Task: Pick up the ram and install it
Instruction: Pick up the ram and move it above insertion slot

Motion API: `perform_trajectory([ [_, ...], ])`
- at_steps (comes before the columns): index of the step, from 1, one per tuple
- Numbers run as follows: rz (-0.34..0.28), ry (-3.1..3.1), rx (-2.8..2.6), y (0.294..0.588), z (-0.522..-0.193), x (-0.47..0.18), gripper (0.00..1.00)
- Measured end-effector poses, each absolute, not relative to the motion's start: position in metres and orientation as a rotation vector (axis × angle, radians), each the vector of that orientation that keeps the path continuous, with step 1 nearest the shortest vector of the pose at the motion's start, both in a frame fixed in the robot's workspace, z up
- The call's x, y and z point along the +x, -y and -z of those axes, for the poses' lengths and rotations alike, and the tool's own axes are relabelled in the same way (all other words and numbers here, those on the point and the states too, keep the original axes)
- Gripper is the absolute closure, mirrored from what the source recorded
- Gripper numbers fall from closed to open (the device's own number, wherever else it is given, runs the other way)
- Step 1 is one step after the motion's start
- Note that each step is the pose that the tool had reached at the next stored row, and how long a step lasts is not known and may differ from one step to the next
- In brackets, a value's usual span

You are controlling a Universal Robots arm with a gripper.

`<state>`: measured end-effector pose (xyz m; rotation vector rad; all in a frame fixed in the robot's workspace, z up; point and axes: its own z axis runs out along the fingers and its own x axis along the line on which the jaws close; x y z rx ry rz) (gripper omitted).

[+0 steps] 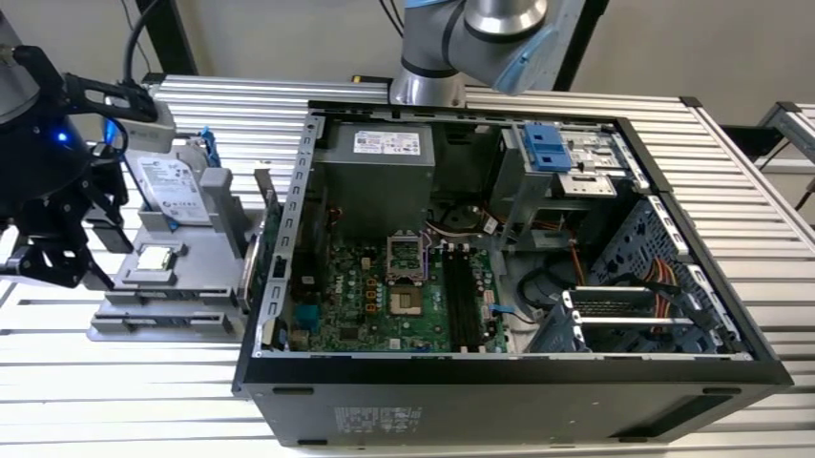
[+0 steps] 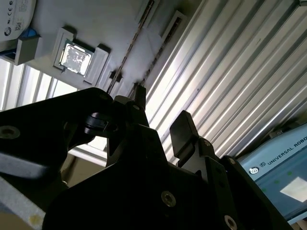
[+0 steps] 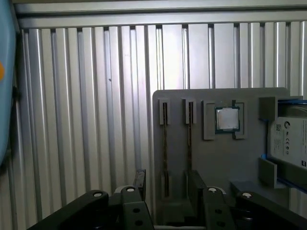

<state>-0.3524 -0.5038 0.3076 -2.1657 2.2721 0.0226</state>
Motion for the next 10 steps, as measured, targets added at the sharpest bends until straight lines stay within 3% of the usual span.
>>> perform_trajectory([
  [10, -0.023, -2.272, -2.166, 0.5037, -0.3030, -0.3524, 0.00],
])
